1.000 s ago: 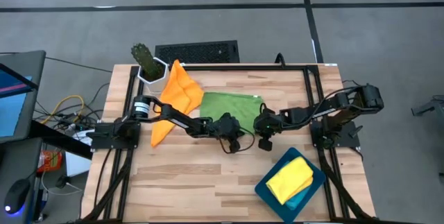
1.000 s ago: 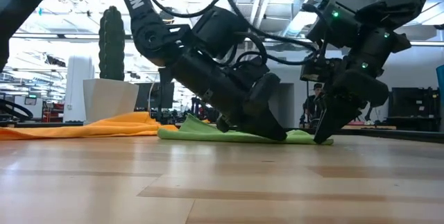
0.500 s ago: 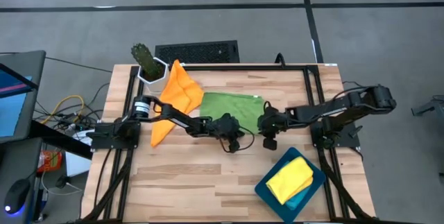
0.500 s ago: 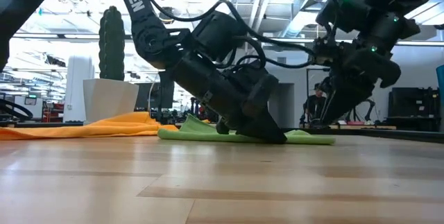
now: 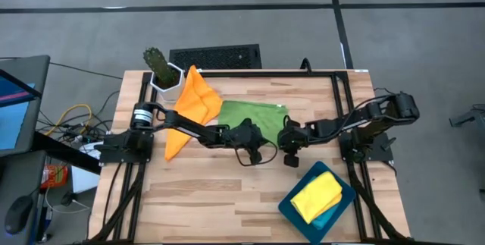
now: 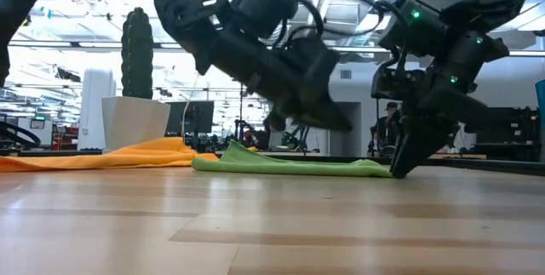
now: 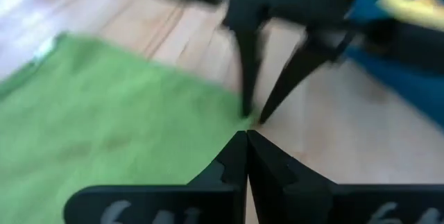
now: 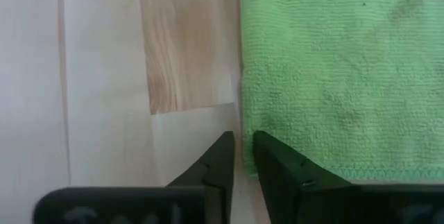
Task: Fold microfiber towels
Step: Fold the green microfiber towel
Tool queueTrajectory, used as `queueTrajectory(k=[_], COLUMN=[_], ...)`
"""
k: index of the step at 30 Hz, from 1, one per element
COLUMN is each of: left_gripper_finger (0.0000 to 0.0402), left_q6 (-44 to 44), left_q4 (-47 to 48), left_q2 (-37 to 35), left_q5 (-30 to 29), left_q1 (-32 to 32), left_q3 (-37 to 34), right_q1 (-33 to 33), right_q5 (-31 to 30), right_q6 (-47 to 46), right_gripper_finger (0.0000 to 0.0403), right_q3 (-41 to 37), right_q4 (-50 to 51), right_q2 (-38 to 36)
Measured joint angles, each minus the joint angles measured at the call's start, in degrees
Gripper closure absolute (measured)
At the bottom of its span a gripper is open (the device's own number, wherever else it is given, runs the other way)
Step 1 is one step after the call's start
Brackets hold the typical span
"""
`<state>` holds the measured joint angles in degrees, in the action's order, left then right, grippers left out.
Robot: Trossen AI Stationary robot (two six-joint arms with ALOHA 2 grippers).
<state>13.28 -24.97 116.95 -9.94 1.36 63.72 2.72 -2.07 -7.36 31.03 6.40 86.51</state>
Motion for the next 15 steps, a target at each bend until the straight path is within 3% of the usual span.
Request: queueTrajectory(k=[6,15], left_gripper_finger=[0.0401,0.0401], left_q6=[2.2,4.1], left_q4=[2.0,0.8], left_q2=[3.4,6.0], left_q5=[-1.5,-2.7], left_q1=[0.2,0.5], left_q3=[-0.2,0.0], right_q1=[-0.1,-0.3], right_q5=[0.0,0.4], right_q6=[-0.2,-0.9], right_gripper_finger=[0.0361,0.0385], right_q3=[-0.2,-0.3], right_q4=[-0.1,-0.7], right_q2=[-1.1,-1.1])
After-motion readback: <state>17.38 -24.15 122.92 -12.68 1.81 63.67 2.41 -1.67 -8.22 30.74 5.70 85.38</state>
